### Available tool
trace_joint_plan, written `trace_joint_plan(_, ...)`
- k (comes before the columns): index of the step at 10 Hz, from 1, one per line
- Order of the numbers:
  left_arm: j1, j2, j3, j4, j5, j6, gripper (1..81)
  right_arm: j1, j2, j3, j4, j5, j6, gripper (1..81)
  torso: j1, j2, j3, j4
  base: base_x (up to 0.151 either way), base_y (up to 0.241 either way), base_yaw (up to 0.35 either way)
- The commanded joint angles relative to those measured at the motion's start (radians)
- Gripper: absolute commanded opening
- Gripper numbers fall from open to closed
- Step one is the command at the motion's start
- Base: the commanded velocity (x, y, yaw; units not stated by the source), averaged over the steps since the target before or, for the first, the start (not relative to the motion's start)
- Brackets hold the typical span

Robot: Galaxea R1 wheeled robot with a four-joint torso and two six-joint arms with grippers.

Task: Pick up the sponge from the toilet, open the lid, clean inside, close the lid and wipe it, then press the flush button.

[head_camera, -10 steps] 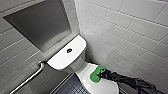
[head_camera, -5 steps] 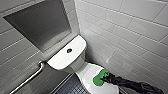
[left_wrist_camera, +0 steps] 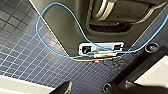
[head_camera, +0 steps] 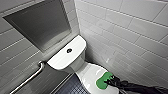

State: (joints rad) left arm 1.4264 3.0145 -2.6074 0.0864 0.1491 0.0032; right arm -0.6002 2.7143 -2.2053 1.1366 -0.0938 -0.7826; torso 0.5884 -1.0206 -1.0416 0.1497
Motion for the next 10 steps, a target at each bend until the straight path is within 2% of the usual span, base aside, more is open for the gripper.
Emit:
trace_joint_plan(1, 0.033, -0.006, 0.001, -0.004, 0.098, 0.006, 81.1, -0.071, -0.221, 0.303, 0.026, 0.162, 0.002, 1.0, 0.0, 0.0, 0.0, 0.0, 0.0, 0.0, 0.0)
trace_joint_plan(3, 0.033, -0.017, 0.001, -0.008, 0.098, 0.004, 81.1, -0.128, -0.227, 0.329, 0.025, 0.216, 0.002, 1.0, 0.0, 0.0, 0.0, 0.0, 0.0, 0.0, 0.0)
trace_joint_plan(6, 0.033, -0.015, 0.003, -0.008, 0.098, 0.004, 81.1, -0.194, -0.273, 0.351, 0.025, 0.224, 0.005, 1.0, 0.0, 0.0, 0.0, 0.0, 0.0, 0.0, 0.0)
trace_joint_plan(7, 0.033, -0.015, 0.003, -0.008, 0.098, 0.004, 81.1, -0.218, -0.325, 0.418, 0.025, 0.233, 0.006, 1.0, 0.0, 0.0, 0.0, 0.0, 0.0, 0.0, 0.0)
trace_joint_plan(8, 0.033, -0.012, 0.003, -0.007, 0.098, 0.004, 81.1, -0.244, -0.391, 0.536, 0.012, 0.289, 0.005, 1.0, 0.0, 0.0, 0.0, 0.0, 0.0, 0.0, 0.0)
trace_joint_plan(9, 0.033, -0.011, 0.006, -0.005, 0.098, 0.004, 81.1, -0.258, -0.478, 0.713, -0.023, 0.381, 0.003, 1.0, 0.0, 0.0, 0.0, 0.0, 0.0, 0.0, 0.0)
trace_joint_plan(10, 0.03, -0.009, 0.006, -0.005, 0.098, 0.004, 81.1, -0.261, -0.536, 0.849, -0.029, 0.467, -0.003, 1.0, 0.0, 0.0, 0.0, 0.0, 0.0, 0.0, 0.0)
